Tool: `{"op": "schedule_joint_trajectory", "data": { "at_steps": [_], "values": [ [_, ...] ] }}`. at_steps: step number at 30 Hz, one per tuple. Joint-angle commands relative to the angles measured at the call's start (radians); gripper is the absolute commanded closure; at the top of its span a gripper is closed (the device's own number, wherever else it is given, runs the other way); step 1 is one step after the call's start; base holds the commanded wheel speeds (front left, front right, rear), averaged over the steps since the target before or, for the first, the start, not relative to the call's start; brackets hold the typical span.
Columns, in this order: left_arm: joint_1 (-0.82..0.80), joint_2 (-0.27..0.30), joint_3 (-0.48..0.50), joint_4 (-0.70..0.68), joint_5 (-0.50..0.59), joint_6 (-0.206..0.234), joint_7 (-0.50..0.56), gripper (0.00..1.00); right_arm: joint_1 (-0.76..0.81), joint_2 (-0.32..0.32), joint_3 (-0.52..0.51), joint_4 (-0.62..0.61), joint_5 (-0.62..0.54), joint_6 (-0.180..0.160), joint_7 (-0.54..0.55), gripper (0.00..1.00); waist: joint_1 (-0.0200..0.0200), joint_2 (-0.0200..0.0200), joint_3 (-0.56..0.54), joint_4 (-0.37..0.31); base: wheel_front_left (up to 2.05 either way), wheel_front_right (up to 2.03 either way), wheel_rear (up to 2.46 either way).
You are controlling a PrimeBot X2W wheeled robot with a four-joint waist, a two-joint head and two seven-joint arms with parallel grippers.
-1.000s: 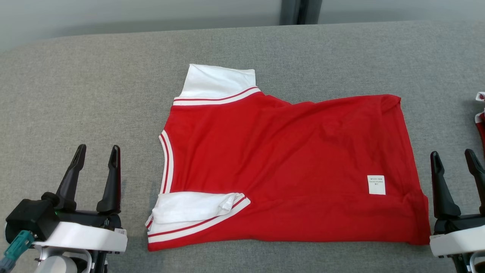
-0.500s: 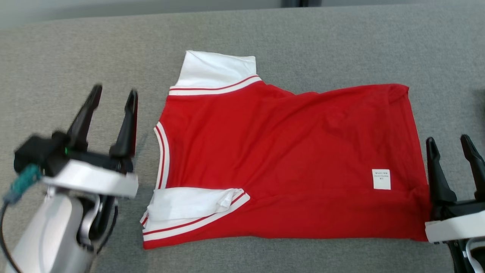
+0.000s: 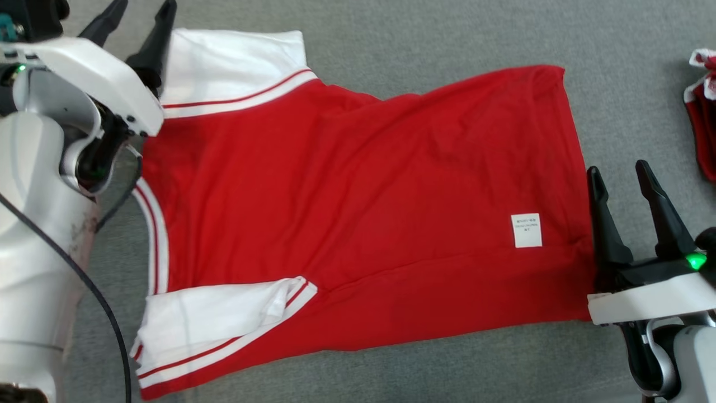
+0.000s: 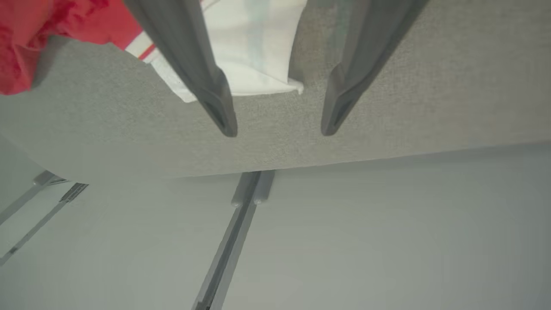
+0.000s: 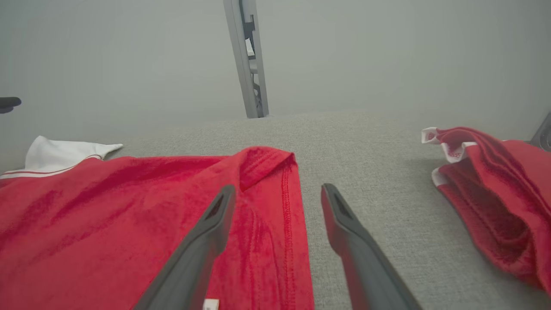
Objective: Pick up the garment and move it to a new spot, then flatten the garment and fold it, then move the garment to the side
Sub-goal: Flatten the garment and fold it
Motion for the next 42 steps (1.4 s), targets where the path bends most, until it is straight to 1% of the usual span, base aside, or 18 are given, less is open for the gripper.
{"op": "schedule_joint_trajectory", "data": {
  "at_steps": [1,7,8,12,13,14,15,17,20,24,28,31,36,42],
  "values": [
    [-0.058,0.005,-0.006,0.071,-0.017,-0.009,0.025,0.00,-0.027,0.001,0.013,0.015,0.007,0.000,-0.017,0.00,0.0000,0.0000,0.063,-0.055,0.00,0.00,0.00],
    [-0.136,-0.003,-0.015,0.255,-0.074,-0.017,0.089,0.00,-0.045,0.006,0.031,0.055,0.016,0.000,-0.043,0.00,0.0000,0.0000,0.092,-0.085,0.00,0.00,0.00],
    [-0.136,-0.003,-0.015,0.255,-0.074,-0.017,0.089,0.00,-0.045,0.006,0.031,0.055,0.016,0.000,-0.043,0.00,0.0000,0.0000,0.092,-0.085,0.00,0.00,0.00],
    [-0.149,-0.014,-0.019,0.333,-0.105,-0.016,0.106,0.00,-0.046,0.002,0.024,0.071,0.024,0.000,-0.052,0.00,0.0000,0.0000,0.099,-0.087,0.00,0.00,0.00],
    [-0.155,-0.017,-0.020,0.345,-0.114,-0.015,0.104,0.51,-0.048,0.001,0.024,0.073,0.027,0.000,-0.054,0.00,0.0000,0.0000,0.100,-0.087,0.00,0.00,0.00],
    [-0.161,-0.019,-0.025,0.351,-0.118,-0.016,0.099,0.71,-0.051,-0.001,0.022,0.075,0.030,0.000,-0.055,0.00,0.0000,0.0000,0.101,-0.087,0.00,0.00,0.00],
    [-0.162,-0.021,-0.034,0.354,-0.127,-0.016,0.100,1.00,-0.055,-0.001,0.020,0.074,0.038,0.000,-0.057,0.00,0.0000,0.0000,0.102,-0.087,0.00,0.00,0.00],
    [-0.167,-0.020,-0.046,0.346,-0.141,-0.016,0.089,1.00,-0.068,-0.011,0.016,0.072,0.048,0.000,-0.051,0.00,0.0000,0.0000,0.104,-0.085,0.00,0.00,0.00],
    [-0.175,-0.014,-0.068,0.329,-0.165,-0.017,0.075,1.00,-0.115,-0.042,0.003,0.067,0.077,0.000,-0.035,0.00,0.0000,0.0000,0.104,-0.080,0.00,0.00,0.00],
    [-0.186,-0.013,-0.105,0.304,-0.190,-0.017,0.057,1.00,-0.209,-0.120,0.026,0.100,0.135,0.000,0.037,0.00,0.0000,0.0000,0.100,-0.058,0.00,0.00,0.00],
    [-0.201,-0.027,-0.150,0.286,-0.209,-0.017,0.041,1.00,-0.312,-0.203,0.121,0.166,0.215,0.000,0.120,0.00,0.0000,0.0000,0.104,-0.019,0.00,0.00,0.00],
    [-0.209,-0.041,-0.184,0.278,-0.223,-0.017,0.029,1.00,-0.378,-0.244,0.206,0.215,0.283,0.000,0.159,0.00,0.0000,0.0000,0.110,0.008,0.00,0.00,0.00],
    [-0.225,-0.044,-0.230,0.273,-0.248,-0.017,0.003,1.00,-0.463,-0.272,0.290,0.300,0.388,0.000,0.181,0.00,0.0000,0.0000,0.119,0.032,0.00,0.00,0.00],
    [-0.232,-0.033,-0.284,0.265,-0.281,-0.017,-0.022,1.00,-0.542,-0.294,0.332,0.378,0.530,0.000,0.173,0.00,0.0000,0.0000,0.123,0.047,0.00,0.00,0.00]
  ]
}}
